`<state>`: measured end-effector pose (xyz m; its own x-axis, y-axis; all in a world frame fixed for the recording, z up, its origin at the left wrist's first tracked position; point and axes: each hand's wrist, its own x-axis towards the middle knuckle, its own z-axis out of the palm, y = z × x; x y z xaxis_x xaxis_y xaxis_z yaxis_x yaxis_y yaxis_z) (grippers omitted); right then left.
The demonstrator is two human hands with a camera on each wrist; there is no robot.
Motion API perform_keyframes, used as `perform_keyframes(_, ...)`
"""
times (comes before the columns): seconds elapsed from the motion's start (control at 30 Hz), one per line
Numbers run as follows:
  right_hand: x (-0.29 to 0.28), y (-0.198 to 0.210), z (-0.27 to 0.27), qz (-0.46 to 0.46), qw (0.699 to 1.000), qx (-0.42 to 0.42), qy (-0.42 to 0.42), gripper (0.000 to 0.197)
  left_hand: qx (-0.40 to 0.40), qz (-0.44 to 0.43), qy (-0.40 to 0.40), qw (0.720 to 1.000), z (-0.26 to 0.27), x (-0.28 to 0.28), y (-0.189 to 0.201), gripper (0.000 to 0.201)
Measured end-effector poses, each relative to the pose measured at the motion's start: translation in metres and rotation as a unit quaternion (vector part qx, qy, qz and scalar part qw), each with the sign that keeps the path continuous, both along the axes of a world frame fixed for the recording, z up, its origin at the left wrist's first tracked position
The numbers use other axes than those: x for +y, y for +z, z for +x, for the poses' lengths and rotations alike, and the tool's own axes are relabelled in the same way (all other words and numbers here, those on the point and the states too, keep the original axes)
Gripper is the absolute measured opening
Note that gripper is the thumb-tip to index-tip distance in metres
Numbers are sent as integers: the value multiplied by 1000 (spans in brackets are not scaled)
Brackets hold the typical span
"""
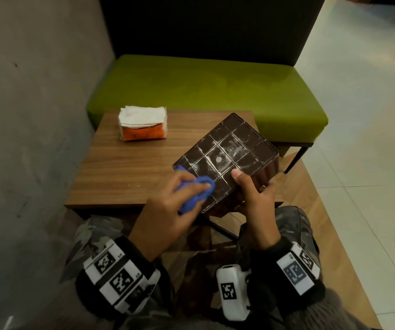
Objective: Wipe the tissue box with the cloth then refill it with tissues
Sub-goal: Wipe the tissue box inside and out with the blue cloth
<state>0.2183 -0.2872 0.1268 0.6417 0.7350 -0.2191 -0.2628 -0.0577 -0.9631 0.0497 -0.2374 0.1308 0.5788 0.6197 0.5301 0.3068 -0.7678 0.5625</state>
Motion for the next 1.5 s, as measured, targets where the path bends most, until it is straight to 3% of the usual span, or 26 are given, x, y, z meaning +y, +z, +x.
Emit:
perform_keyframes(0.1,0,0,1,7,1000,-3,3,95,43,11,-41,998,-3,-5,-2,33)
perform_keyframes(0.23,-3,-1,-1,10,1000,-10,18,91,-55,-45,42,997,-1,11,2,28)
perform_keyframes(0.37,-2,3,-2,13,1000,-10,12,91,4,11,-13,1000,7,-4,8,33)
perform_keyframes(0.47,-4,3,-3,18,999,-28,18,78,-39,-26,2,999,11,0,15,29)
perform_keyframes(0.57,-7,6,1,33,998,-48,11,62,-18,-23,-7,1000,5,-3,14,30)
perform_keyframes(0.87,-9,5,-7,34,998,-34,29,69,3,-37,-14,999,1,-2,24,31)
perform_keyframes(1.03,-12,9,0,44,998,-35,2,94,75,-6,-30,997,-18,-5,13,31)
perform_keyframes(1.17,-11,9,-8,35,999,-29,4,96,-7,-33,1,999,-12,-1,17,27)
perform_keyframes(1.33,-9,13,-6,32,999,-25,-26,93,63,33,-42,997,-5,-23,14,30)
perform_keyframes(1.5,-12,6,-7,22,1000,-14,-7,92,7,-32,15,999,-8,-4,16,27)
